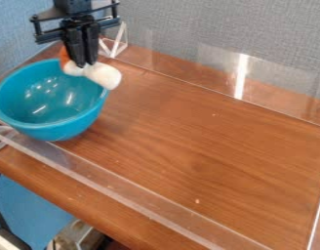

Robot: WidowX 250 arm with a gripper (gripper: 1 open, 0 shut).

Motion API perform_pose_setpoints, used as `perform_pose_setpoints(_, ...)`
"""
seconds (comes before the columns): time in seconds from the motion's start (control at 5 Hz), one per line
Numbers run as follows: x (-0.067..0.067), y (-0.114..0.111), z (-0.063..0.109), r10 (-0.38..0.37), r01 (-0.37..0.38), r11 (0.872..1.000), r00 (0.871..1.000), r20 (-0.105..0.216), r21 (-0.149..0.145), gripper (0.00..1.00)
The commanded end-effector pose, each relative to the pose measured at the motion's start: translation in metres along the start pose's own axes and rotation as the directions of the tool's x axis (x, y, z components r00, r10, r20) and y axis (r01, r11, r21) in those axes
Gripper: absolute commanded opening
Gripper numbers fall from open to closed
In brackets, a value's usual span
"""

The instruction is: Remove the mushroom from inside the blue bowl and put it on the table

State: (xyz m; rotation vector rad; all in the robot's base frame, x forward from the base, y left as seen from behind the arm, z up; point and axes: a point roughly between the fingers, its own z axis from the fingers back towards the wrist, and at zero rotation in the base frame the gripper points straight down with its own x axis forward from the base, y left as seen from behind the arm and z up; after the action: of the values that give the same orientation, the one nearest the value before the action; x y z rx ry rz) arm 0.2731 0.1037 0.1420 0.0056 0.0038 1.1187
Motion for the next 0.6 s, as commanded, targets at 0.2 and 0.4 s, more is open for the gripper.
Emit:
perform_pose_setpoints(0.2,-0.047,-0.026,0.019,-0.061,0.062,0.996,0.998,0.023,-0.07,0.0)
perform_pose_setpoints(0.4,-0.088,-0.049,0.007,-0.125,0.124,0.99,0.992,0.001,-0.067,0.0)
